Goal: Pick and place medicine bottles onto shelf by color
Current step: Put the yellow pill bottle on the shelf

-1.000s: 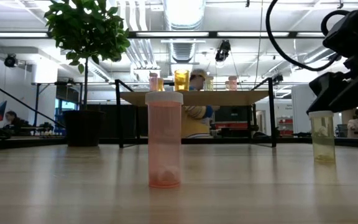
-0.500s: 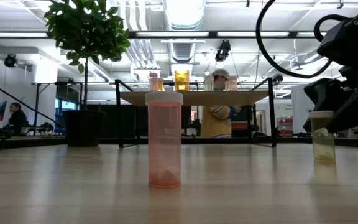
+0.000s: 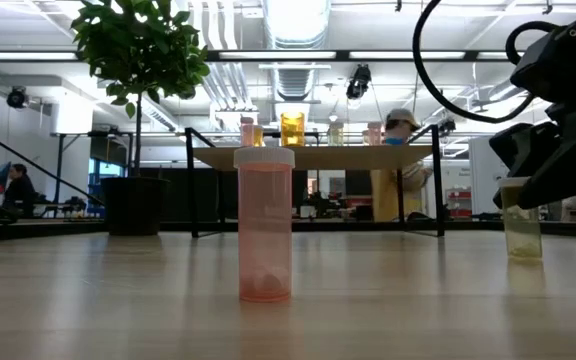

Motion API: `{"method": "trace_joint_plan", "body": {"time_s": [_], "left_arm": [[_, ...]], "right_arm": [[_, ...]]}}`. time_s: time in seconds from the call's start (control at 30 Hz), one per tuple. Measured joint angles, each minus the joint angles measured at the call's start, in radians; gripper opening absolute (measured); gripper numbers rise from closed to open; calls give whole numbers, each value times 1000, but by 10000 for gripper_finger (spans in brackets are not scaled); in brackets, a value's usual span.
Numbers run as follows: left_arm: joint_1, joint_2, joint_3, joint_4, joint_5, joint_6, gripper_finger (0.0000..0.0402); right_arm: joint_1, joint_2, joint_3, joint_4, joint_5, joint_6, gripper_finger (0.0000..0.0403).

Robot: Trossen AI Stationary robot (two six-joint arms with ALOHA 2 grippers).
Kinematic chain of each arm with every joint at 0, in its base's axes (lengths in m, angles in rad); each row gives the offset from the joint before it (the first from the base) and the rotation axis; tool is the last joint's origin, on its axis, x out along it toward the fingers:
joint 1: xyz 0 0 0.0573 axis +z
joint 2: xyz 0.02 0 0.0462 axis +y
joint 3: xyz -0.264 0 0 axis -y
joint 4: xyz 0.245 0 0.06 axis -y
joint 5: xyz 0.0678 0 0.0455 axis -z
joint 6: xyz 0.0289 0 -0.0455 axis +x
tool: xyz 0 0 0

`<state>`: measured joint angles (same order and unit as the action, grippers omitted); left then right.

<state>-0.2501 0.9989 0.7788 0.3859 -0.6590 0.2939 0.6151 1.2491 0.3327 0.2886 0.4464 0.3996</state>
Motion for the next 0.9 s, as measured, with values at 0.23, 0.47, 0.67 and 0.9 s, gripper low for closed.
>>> {"method": "trace_joint_plan", "body": {"time_s": [0.23,0.47,0.67,0.9], "left_arm": [[0,0,0,0,0,1,228],[0,0,3,-1,0,67,228],[0,-3,3,-2,-1,137,228],[0,-6,3,-10,-72,231,228]], "right_arm": [[-42,-44,60,-10,16,9,109],[-232,-120,245,-171,78,9,104],[-430,-97,436,-323,79,71,103],[-606,-6,570,-336,81,43,103]]}}
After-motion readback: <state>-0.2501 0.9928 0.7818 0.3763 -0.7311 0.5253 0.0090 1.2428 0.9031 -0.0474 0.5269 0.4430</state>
